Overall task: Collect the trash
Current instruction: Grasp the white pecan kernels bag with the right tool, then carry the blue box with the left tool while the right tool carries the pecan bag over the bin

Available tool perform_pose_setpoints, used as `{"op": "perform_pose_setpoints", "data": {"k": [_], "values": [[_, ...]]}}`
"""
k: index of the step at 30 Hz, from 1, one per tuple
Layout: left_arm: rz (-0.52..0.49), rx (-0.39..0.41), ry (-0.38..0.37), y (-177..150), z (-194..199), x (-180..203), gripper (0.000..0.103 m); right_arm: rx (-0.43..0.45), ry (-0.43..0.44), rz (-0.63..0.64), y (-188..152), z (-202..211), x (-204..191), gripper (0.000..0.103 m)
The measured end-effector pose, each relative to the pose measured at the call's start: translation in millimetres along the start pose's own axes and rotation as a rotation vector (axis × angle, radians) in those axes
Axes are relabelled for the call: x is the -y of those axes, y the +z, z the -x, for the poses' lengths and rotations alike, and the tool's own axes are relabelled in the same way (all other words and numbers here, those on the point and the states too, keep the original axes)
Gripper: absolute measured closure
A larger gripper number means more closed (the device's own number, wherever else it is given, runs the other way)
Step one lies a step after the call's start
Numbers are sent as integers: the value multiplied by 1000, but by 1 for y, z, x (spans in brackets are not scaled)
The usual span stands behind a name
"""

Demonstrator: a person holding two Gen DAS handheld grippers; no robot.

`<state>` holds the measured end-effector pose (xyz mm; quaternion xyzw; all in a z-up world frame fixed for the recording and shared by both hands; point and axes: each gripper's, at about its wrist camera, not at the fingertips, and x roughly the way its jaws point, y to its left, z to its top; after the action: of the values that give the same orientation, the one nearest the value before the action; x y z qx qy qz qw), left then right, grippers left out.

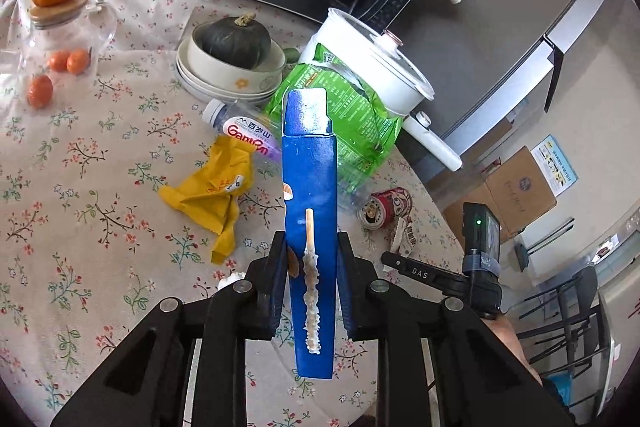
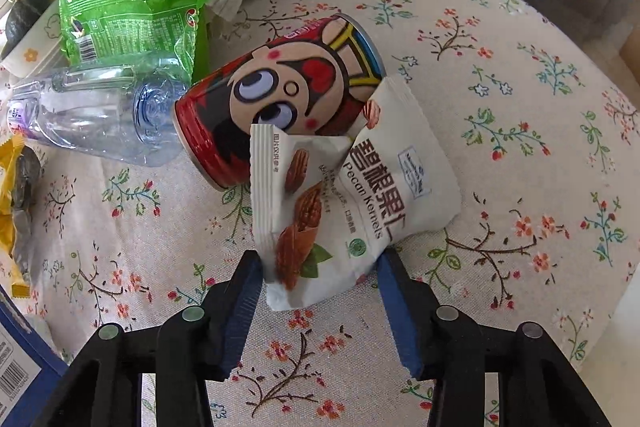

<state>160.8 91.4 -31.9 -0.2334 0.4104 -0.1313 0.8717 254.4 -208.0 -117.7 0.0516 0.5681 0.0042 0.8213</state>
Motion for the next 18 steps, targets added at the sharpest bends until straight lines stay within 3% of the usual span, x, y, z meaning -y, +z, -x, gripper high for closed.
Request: {"op": "perform_pose_setpoints", "data": {"k": [1,4,6,18], "values": [[-2,0,3,-1,1,-1,79,1,7,5,0,0,-1,70],[-9,-2,12,-2,3,-2,79,3,28,12,-3,1,-7,84],[-7,-1,13,-3,5,-3,79,14,29,20,-4,5,-9,87],[-27,17,-3,-13,21,6,79,79,107,26,-24,63,-8,89]]}}
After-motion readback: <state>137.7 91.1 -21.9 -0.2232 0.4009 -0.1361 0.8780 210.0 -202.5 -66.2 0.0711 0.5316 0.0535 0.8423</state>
